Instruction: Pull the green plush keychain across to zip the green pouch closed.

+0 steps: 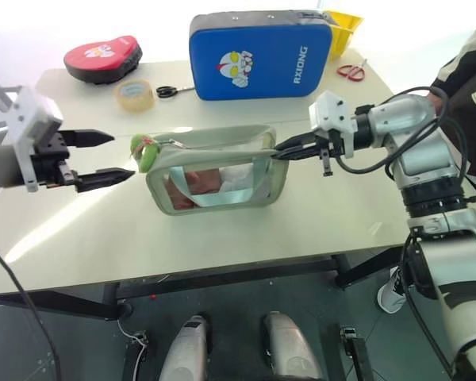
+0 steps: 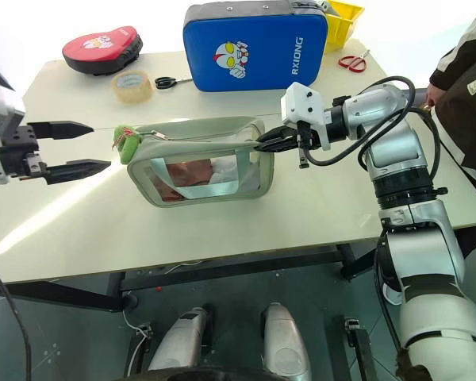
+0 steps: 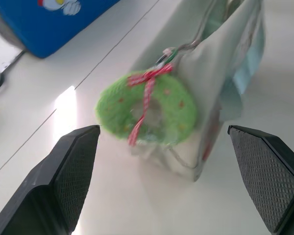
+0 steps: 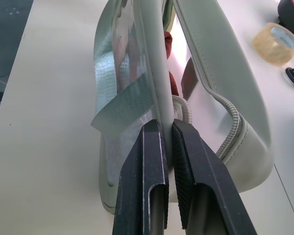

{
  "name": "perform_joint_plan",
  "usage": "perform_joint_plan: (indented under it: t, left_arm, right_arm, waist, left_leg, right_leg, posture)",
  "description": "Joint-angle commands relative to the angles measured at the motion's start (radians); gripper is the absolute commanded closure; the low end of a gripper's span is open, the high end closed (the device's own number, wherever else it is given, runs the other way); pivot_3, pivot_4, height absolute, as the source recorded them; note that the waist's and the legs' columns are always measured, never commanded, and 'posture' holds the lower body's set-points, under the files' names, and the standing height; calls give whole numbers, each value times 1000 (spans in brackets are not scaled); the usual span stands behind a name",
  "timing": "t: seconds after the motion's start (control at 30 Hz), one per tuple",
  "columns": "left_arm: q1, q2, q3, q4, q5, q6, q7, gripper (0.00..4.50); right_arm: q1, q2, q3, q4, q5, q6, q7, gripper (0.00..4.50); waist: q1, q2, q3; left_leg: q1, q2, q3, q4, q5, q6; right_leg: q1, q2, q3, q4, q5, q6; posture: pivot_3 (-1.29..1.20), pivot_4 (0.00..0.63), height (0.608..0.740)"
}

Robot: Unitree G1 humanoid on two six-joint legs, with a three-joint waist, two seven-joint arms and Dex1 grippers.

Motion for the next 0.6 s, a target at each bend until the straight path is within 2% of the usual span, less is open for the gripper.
perform_joint_plan:
  t: [0.03, 0.33, 0.6]
  left_arm:
    - [-6, -14, 23, 74, 19, -52, -9, 0]
    - [-122, -154, -46, 78, -2, -22, 50, 0]
    - [-149, -194, -104, 56, 1, -4, 36, 0]
  right_arm:
    - [-12, 1, -20, -12, 4, -21, -8, 4425]
    - [-16, -1, -19, -19, 3, -13, -11, 4425]
    - [-14, -5, -20, -23, 1, -10, -12, 4425]
  waist:
    - [1, 0, 0]
    - [9, 0, 0]
    - [8, 0, 0]
  left_leg:
    - [0, 0, 0, 0, 0, 0]
    - [0, 0, 0, 1, 0, 0]
    - [0, 0, 0, 1, 0, 0]
  right_leg:
    - [0, 0, 0, 0, 0, 0]
    - [0, 0, 0, 0, 0, 0]
    - [0, 0, 0, 0, 0, 0]
  posture:
    - [0, 150, 740]
    - [0, 150, 740]
    - [0, 150, 740]
